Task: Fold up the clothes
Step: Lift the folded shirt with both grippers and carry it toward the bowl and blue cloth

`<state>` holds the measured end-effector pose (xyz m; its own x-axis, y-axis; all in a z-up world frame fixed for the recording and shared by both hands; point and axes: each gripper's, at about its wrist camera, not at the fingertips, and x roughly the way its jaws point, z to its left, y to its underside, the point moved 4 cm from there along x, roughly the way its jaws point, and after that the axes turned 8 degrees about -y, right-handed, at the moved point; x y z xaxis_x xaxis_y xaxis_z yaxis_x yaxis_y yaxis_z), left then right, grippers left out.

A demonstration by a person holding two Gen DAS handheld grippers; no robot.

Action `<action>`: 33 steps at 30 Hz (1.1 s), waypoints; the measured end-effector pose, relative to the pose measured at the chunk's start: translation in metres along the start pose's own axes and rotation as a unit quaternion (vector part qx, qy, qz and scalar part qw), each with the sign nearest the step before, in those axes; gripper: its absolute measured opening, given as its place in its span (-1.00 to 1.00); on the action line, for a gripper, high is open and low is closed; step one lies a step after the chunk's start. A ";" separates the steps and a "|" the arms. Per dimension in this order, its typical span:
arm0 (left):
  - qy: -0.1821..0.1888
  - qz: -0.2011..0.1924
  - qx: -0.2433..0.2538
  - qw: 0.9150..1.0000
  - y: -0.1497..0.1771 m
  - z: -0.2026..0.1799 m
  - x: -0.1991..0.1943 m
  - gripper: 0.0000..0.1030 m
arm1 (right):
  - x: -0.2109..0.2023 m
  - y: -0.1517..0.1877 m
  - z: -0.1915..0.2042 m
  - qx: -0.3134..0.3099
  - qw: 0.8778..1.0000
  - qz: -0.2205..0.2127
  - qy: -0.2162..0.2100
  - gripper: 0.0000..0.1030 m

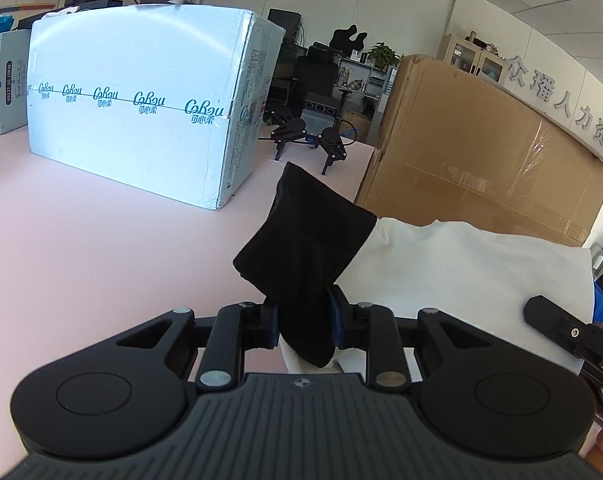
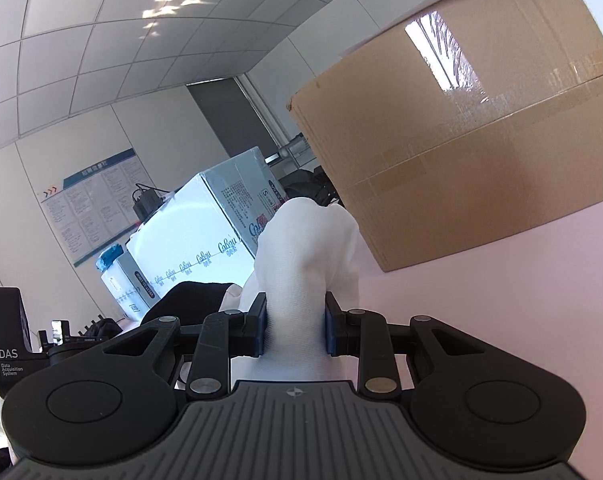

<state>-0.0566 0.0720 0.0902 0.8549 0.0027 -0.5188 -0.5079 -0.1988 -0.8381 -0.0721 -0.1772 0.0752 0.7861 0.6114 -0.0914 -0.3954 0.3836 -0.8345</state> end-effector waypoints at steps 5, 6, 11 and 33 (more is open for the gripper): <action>0.026 -0.009 0.028 0.999 0.000 -0.038 -0.006 -0.59 | -0.031 -0.011 -0.011 0.008 0.999 -0.033 0.019 -0.53; 0.032 -0.009 0.032 0.999 0.001 -0.045 -0.007 -0.59 | -0.037 -0.013 -0.014 0.008 0.999 -0.039 0.025 -0.53; 0.065 -0.008 0.053 0.996 0.001 -0.083 -0.010 -0.58 | -0.069 -0.023 -0.026 0.007 0.996 -0.068 0.051 -0.53; 0.168 -0.036 0.155 0.973 0.014 -0.249 -0.035 -0.58 | -0.206 -0.056 -0.065 -0.004 0.969 -0.189 0.161 -0.53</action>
<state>-0.0678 -0.1749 0.1386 0.8495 -0.3244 -0.4160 -0.4085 0.0946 -0.9079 -0.1810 -0.3702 0.1055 0.9821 0.1799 0.0567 -0.0485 0.5314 -0.8457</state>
